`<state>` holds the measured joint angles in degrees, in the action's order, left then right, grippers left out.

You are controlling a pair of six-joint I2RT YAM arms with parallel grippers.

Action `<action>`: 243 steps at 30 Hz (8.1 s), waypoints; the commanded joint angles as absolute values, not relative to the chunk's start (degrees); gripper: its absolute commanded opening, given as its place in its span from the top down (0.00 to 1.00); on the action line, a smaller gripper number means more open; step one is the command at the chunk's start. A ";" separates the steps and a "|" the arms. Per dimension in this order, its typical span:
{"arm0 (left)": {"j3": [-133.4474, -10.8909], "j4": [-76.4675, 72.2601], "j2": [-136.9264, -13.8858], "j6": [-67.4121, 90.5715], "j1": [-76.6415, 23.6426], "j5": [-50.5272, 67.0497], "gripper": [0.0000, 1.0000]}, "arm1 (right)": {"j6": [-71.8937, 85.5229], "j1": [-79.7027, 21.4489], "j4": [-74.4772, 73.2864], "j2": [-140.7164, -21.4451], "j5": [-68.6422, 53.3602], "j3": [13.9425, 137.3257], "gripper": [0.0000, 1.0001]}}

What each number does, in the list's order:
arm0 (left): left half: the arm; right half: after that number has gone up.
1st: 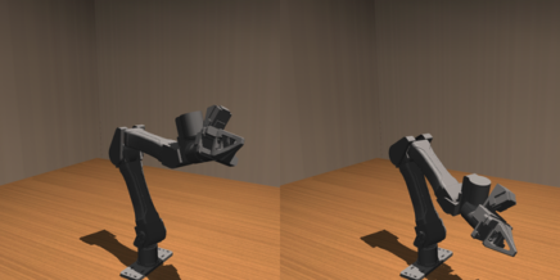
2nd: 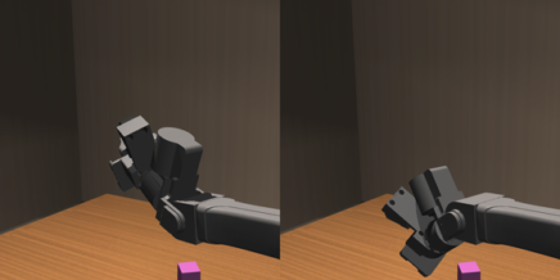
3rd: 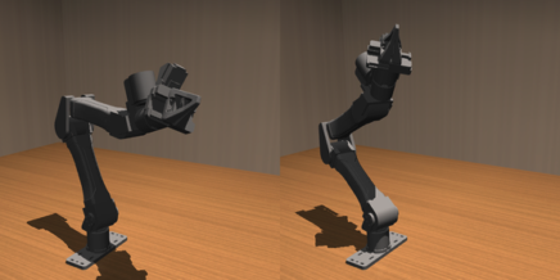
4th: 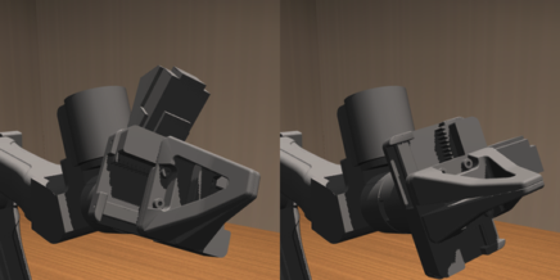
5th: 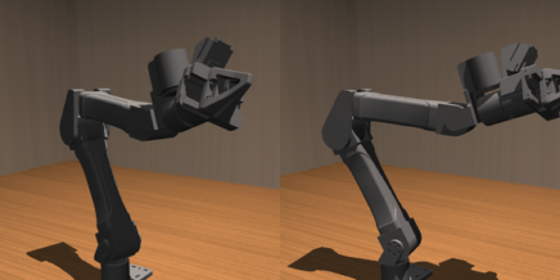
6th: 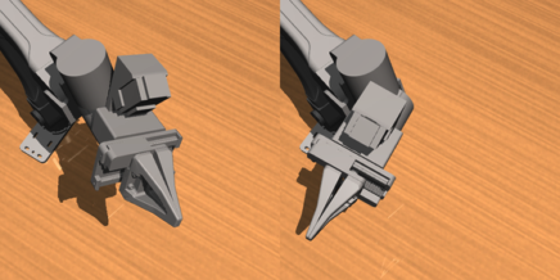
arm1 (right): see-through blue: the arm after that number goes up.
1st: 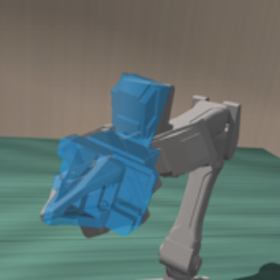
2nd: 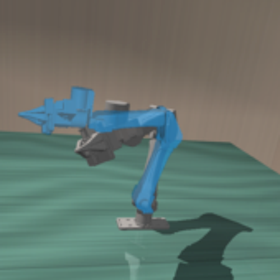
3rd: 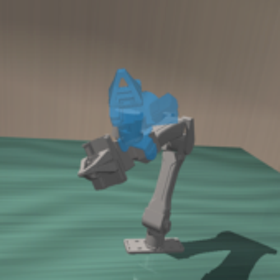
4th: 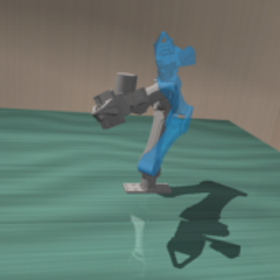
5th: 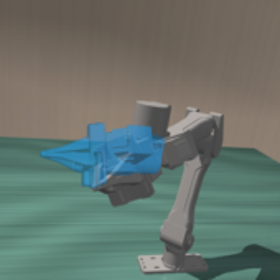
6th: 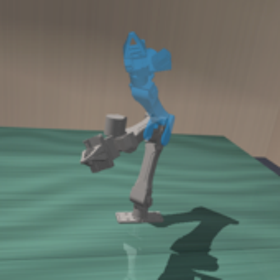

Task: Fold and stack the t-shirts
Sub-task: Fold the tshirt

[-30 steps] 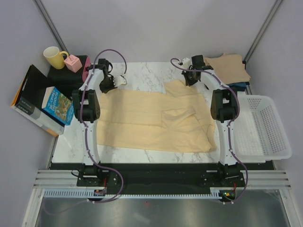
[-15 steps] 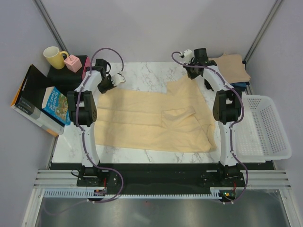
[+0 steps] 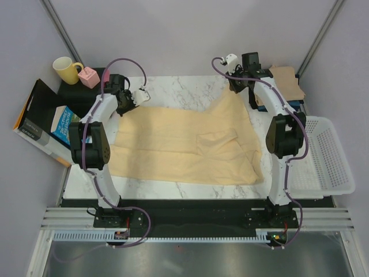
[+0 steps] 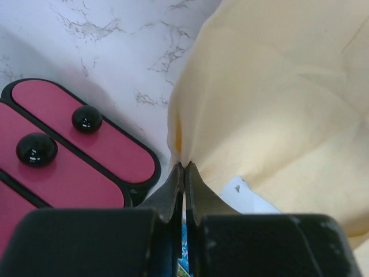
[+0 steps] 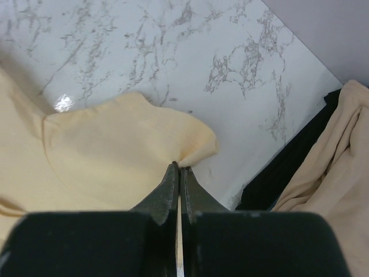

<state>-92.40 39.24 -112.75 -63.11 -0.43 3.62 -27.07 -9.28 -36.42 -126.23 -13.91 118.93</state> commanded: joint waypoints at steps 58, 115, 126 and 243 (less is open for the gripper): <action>-53.87 42.10 -82.70 -99.49 5.89 2.47 0.98 | -64.16 -28.64 -77.61 -92.37 -15.73 76.03 1.00; -69.52 47.11 -92.11 -85.69 3.08 12.39 0.43 | -59.32 -21.97 -78.57 -125.51 -32.96 101.69 0.46; -67.85 46.58 -91.32 -84.02 1.41 12.39 0.43 | -57.48 -22.24 -74.53 -125.95 -31.47 100.11 0.53; -67.32 29.45 -98.87 -78.84 -8.52 2.73 0.48 | -44.38 -18.55 -39.56 -121.98 5.54 90.76 1.00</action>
<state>-65.39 33.17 -97.89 -81.71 -7.62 5.19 -43.42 -20.51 -47.99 -117.01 0.05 84.93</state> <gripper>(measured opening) 0.523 0.007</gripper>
